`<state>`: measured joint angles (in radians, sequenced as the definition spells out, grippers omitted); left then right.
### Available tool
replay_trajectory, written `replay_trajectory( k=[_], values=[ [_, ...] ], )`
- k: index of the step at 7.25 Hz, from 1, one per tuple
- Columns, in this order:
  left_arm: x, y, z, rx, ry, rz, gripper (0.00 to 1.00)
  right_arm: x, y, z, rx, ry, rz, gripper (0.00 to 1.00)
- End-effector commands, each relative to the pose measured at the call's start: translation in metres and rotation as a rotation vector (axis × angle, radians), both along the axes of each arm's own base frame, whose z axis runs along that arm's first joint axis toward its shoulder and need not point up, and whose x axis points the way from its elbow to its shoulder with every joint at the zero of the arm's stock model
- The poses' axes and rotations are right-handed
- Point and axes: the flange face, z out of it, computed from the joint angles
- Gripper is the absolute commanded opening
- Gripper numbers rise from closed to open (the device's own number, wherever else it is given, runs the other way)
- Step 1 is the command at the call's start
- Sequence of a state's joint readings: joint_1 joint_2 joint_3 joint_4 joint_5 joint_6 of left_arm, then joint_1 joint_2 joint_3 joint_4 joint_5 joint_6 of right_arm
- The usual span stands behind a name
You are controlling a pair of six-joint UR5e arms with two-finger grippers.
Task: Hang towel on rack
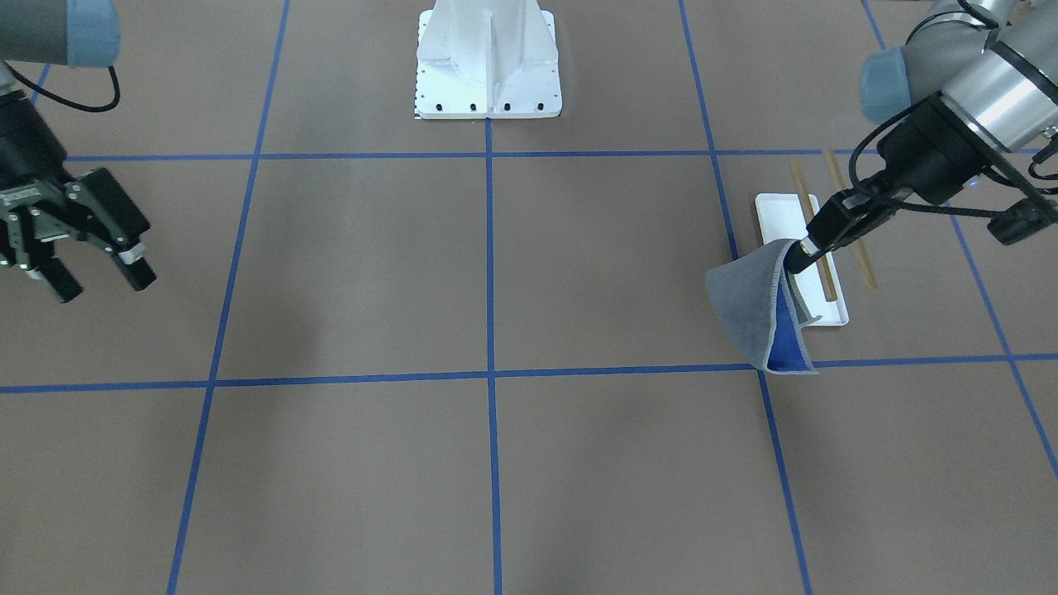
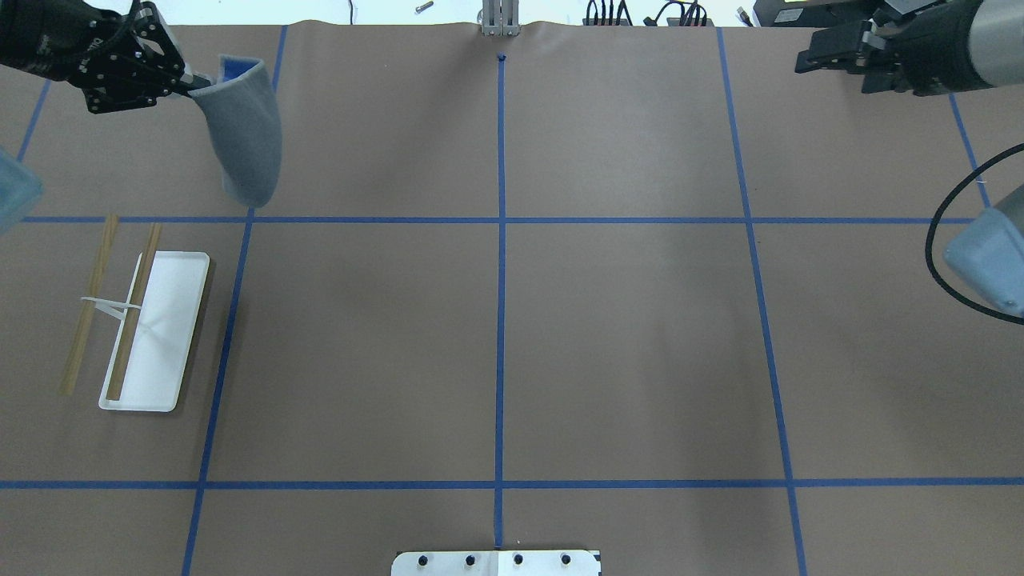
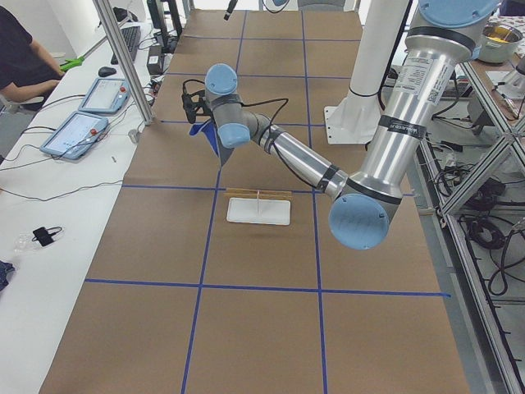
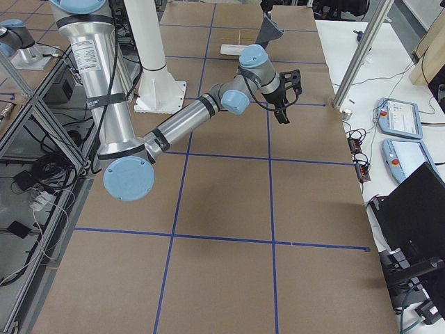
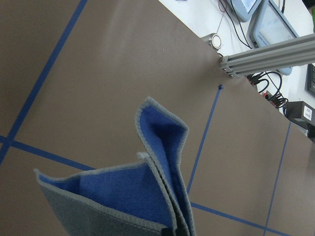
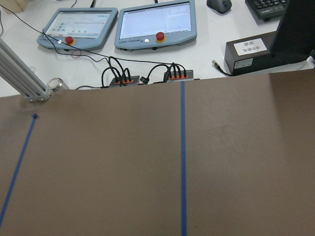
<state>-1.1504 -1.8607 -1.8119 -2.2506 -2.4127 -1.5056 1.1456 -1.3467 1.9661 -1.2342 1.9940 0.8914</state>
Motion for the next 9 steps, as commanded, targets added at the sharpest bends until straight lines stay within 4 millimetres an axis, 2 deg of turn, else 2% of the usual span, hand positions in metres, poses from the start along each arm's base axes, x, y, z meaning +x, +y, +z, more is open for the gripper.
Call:
replay_trajectory(
  k=[1,3,7,9],
  values=[
    [-0.018,0.038,0.041,0.038,-0.051,0.024,0.0,0.029,-0.008,0.022,0.009,0.16,-0.077,1.0],
    [-0.033,0.068,0.072,0.072,-0.096,0.044,0.0,0.055,-0.013,0.036,0.018,0.26,-0.143,1.0],
    [-0.049,0.107,0.129,0.097,-0.15,0.071,0.0,0.06,-0.013,0.039,0.008,0.244,-0.161,1.0],
    [-0.049,0.114,0.145,0.075,-0.162,0.079,0.0,0.061,-0.013,0.038,0.007,0.241,-0.163,1.0]
  ],
)
